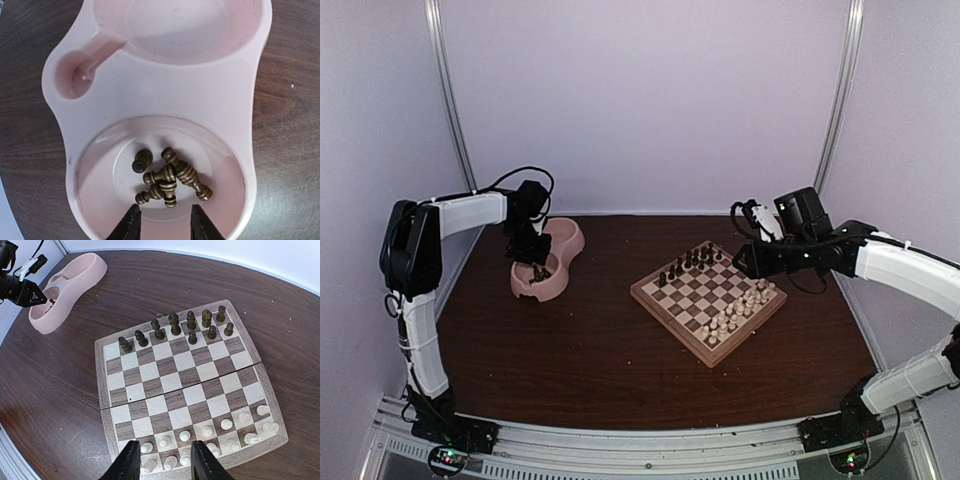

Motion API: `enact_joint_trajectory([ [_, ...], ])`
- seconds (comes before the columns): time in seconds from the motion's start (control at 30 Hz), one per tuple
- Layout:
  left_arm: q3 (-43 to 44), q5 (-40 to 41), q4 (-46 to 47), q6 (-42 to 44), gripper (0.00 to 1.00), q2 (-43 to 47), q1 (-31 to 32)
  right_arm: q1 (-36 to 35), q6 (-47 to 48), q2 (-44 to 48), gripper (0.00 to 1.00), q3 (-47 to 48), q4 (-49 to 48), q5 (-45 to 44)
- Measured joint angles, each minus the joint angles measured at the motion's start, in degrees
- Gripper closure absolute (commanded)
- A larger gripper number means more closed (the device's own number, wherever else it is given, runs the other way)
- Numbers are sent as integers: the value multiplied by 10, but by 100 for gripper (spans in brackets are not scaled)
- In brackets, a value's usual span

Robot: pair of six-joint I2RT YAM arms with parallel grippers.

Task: Set up the chess pieces on the board
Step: Pick up the pawn from the storage box.

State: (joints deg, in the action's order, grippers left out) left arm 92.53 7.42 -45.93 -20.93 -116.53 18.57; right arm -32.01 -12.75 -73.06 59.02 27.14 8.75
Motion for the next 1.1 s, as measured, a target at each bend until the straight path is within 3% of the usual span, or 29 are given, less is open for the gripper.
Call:
enact_joint_trajectory([
  [0.1,8,0,8,-1,74,-5,-7,0,-6,-1,63,0,0,1],
  [0.97,47,-7,28,-7,73,-78,-39,0,-7,-13,63,11,1,2],
  [1.1,47,-6,28,-7,78,-80,-40,0,-7,-13,63,11,1,3],
])
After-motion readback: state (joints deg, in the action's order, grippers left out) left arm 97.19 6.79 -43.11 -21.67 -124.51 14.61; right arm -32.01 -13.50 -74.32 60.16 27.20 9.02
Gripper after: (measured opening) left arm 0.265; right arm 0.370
